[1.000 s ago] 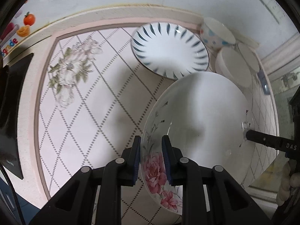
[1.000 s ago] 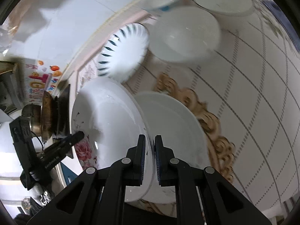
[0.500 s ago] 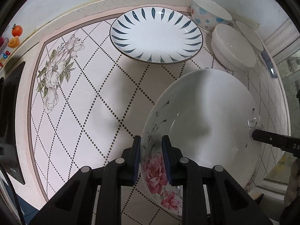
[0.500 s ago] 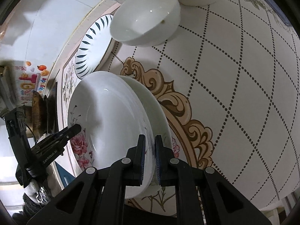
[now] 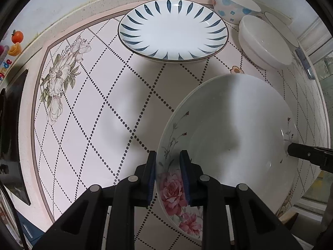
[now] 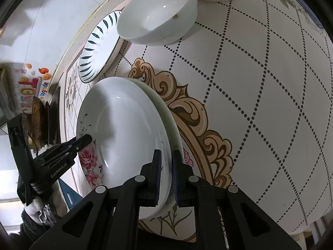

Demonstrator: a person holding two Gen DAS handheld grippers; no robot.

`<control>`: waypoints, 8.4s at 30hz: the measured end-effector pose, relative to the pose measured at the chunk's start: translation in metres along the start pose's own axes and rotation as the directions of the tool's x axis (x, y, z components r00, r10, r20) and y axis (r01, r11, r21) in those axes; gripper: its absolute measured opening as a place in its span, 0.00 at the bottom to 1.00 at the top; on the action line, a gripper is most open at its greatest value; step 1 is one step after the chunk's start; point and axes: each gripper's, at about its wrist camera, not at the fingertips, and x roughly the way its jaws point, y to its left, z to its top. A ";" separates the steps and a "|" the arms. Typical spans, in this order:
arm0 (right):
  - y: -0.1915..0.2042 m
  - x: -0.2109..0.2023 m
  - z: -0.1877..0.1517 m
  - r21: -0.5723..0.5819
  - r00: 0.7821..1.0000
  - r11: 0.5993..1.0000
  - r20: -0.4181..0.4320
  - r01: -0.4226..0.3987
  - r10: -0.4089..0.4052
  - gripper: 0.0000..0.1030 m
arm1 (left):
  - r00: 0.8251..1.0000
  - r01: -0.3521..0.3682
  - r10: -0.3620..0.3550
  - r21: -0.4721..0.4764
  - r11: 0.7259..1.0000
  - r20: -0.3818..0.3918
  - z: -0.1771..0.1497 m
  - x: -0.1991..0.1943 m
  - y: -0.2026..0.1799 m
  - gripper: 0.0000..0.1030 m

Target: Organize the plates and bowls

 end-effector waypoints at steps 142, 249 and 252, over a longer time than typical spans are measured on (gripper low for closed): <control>0.023 -0.001 0.013 -0.231 0.973 0.967 -0.174 0.110 -0.153 0.14 | 0.999 0.041 -0.043 -0.112 0.993 -0.009 -0.020 -0.002 -0.020 0.18; -0.032 -0.078 0.118 -0.063 0.996 0.997 0.067 -0.047 0.051 0.15 | 0.988 0.149 -0.142 -0.119 0.982 0.062 0.095 -0.036 -0.143 0.10; -0.041 -0.088 0.098 -0.064 0.997 0.997 0.070 -0.031 0.035 0.15 | 0.987 0.158 -0.154 -0.090 0.983 0.055 0.081 -0.036 -0.156 0.10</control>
